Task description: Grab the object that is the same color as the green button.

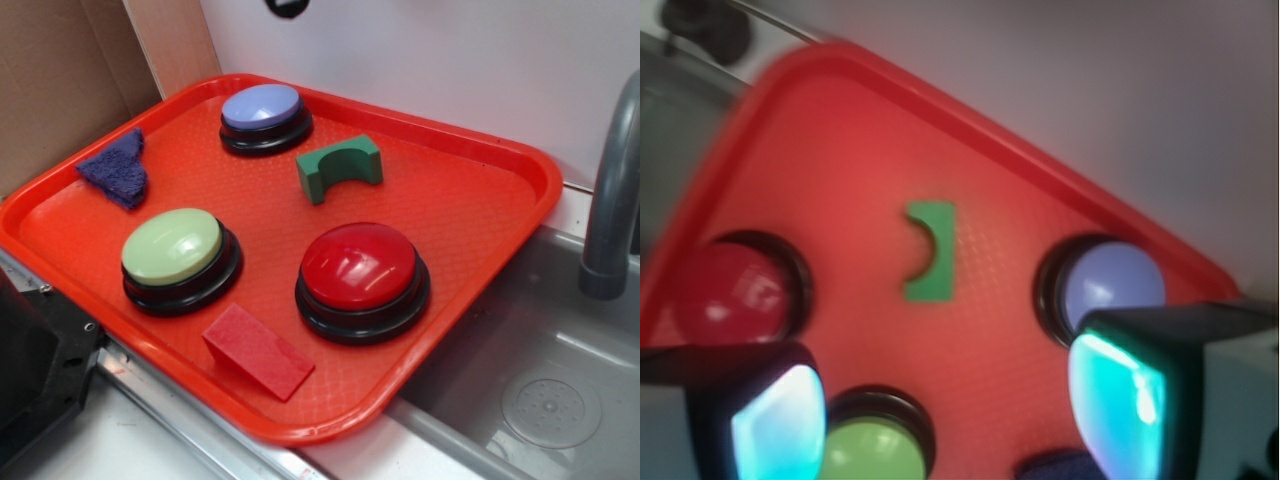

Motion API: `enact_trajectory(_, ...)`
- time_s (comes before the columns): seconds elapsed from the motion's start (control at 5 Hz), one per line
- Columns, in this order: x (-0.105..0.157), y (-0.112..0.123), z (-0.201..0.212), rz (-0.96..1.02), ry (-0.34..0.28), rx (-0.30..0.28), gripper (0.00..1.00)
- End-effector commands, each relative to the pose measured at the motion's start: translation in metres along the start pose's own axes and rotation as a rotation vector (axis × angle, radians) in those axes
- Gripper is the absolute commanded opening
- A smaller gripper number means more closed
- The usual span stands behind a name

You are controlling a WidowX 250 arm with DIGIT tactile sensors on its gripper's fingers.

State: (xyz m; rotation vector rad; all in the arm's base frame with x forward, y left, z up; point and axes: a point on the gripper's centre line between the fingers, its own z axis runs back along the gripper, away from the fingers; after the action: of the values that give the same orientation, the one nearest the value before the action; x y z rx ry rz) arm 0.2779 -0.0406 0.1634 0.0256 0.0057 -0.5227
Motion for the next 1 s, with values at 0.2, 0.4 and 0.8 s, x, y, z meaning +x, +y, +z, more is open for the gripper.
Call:
enact_trajectory(0.2, 0.005, -0.008, -0.057, -0.069, 0.039, 0.013, 1.0)
enact_trajectory(0.4, 0.01, 0.002, -0.074, -0.019, 0.096, 0.007, 1.0)
enact_trajectory(0.8, 0.019, 0.009, -0.091, 0.026, 0.138, -0.027, 1.0)
